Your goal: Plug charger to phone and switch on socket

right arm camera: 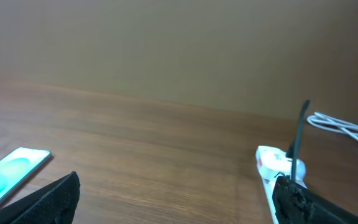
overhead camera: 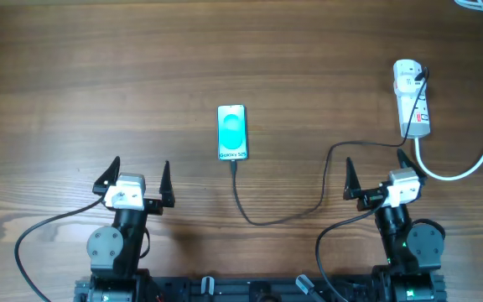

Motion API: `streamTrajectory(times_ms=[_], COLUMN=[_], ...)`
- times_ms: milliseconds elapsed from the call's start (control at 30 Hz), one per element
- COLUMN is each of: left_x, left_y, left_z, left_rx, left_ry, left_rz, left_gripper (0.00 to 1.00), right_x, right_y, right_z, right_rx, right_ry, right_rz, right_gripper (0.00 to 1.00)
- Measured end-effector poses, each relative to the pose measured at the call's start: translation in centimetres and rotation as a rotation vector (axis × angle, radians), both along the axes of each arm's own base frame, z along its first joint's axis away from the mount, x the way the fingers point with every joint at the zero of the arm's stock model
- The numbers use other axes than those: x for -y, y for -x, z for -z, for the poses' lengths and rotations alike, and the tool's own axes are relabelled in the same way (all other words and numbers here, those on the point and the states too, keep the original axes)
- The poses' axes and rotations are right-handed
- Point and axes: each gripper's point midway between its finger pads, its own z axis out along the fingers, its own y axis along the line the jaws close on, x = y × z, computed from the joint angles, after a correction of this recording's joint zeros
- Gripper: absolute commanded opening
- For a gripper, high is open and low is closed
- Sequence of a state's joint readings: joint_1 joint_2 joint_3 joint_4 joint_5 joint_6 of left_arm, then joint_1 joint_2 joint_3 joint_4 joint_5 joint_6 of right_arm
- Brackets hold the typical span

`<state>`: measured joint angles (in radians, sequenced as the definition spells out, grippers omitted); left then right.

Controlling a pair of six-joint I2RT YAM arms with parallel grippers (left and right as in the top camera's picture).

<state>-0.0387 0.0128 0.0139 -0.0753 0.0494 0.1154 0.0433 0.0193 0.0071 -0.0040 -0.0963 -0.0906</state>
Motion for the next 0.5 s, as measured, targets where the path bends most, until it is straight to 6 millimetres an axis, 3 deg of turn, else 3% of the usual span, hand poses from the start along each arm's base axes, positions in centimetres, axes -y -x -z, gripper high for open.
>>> streamTrajectory(times_ms=[500], left_x=[0.0], left_y=[0.0], left_z=[0.01], left_rx=[0.0], left_ry=[0.0], left_rz=[0.0], left_gripper=[1.0], right_x=[0.26], right_y=[-0.03], right_z=[-0.01], right_rx=[-0.001], right_ry=[-0.007], right_rz=[0.015], right_gripper=[1.0])
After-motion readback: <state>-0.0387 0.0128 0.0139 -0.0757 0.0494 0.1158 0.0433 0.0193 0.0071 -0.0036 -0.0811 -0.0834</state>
